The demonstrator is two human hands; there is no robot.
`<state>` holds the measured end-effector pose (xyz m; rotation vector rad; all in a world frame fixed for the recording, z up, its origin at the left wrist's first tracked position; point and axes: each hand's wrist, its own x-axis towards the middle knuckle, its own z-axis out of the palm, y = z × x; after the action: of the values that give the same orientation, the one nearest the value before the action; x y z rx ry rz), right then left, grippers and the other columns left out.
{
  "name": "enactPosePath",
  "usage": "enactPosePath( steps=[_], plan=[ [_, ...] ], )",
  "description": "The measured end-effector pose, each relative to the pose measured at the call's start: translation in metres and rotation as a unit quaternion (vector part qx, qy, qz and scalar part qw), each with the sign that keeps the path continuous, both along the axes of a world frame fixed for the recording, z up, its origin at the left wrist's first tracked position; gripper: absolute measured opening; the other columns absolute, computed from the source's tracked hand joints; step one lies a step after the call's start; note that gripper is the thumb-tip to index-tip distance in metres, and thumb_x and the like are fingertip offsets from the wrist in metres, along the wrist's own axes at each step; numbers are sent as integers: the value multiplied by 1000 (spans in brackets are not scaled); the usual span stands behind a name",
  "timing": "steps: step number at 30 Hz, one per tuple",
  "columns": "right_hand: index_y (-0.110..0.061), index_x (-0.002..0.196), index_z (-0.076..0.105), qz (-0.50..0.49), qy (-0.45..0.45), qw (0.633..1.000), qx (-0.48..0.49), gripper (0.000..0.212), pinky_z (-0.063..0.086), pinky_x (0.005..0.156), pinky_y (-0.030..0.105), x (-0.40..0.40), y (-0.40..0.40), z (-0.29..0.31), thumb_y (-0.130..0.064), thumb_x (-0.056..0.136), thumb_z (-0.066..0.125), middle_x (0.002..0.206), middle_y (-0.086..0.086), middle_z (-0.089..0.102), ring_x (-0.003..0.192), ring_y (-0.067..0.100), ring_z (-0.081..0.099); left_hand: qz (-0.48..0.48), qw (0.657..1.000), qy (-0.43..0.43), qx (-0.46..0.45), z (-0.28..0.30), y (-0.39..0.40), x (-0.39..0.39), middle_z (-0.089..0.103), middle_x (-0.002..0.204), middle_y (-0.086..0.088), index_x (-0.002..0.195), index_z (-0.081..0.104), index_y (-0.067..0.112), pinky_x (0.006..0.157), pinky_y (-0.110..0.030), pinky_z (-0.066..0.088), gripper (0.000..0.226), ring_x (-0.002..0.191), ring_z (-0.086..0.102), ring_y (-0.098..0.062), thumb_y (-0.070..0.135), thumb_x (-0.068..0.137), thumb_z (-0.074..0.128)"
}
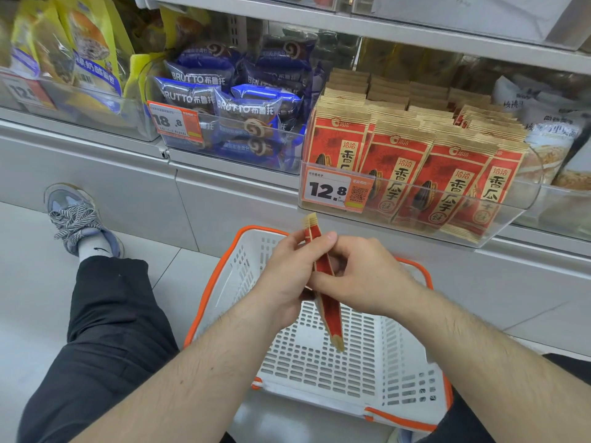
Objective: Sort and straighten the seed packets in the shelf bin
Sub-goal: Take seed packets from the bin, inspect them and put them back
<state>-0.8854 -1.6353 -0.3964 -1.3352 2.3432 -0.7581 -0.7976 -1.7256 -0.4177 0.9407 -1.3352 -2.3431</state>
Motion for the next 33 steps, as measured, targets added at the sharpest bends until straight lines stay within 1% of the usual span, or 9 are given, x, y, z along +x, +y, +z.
enactPosePath(
  steps=[2,5,10,13,16,18,20,24,33],
  plan=[
    [-15,71,58,28,-113,993,-11,36,42,57,34,-4,0,1,-47,69,75,55,-9,53,54,10,47,-15,997,10,73,2,0,1,65,67,-7,82,65,10,62,-29,51,25,60,65,-18,28,97,56],
    [-13,75,60,0,-226,973,-36,20,40,61,35,-12,1,4,-22,88,72,65,7,53,60,18,47,-37,987,53,147,1,-1,3,65,76,-16,72,70,5,70,-37,50,47,67,63,-27,34,95,41],
    [-15,93,59,-146,-205,967,-37,20,45,62,34,-23,-2,1,-25,86,75,70,2,58,57,13,54,-26,991,58,117,-5,-1,3,71,92,-21,104,70,2,84,-46,52,49,80,67,-32,34,99,33],
    [-19,103,56,-178,-252,950,-49,24,42,55,26,-25,-1,4,-27,88,73,80,2,62,60,11,56,-22,994,42,100,-5,-2,4,73,94,-21,115,68,1,84,-46,54,50,84,69,-33,34,102,31],
    [-8,86,60,-169,-277,944,-59,19,39,49,22,-24,1,6,-24,96,64,64,-1,64,46,5,52,-30,998,22,55,-2,-3,7,74,99,-20,116,67,1,77,-42,58,48,84,72,-32,33,105,34],
    [-7,77,57,-173,-280,940,-87,26,39,49,23,-23,1,7,-24,98,60,57,0,61,42,6,48,-23,1000,15,12,-1,-5,8,75,105,-19,121,65,2,85,-46,58,45,92,73,-33,35,106,39],
    [-6,75,56,-172,-271,940,-114,31,39,51,25,-22,1,9,-26,99,58,58,3,60,43,8,45,-15,1000,15,-23,-1,-8,9,74,108,-18,123,65,6,94,-51,56,44,102,72,-34,39,106,41],
    [3,78,60,-162,-273,937,-148,36,37,49,23,-17,0,12,-25,99,57,70,16,63,44,10,43,7,999,39,-18,-1,-9,10,73,111,-19,126,64,7,94,-51,56,48,105,70,-36,42,106,37],
    [-9,63,49,-214,-377,878,-204,33,19,42,26,-15,-1,19,-11,95,58,61,12,40,41,15,28,15,993,117,-26,-2,1,10,75,106,-16,119,66,14,79,-41,62,40,96,73,-30,38,100,40]
  ],
)
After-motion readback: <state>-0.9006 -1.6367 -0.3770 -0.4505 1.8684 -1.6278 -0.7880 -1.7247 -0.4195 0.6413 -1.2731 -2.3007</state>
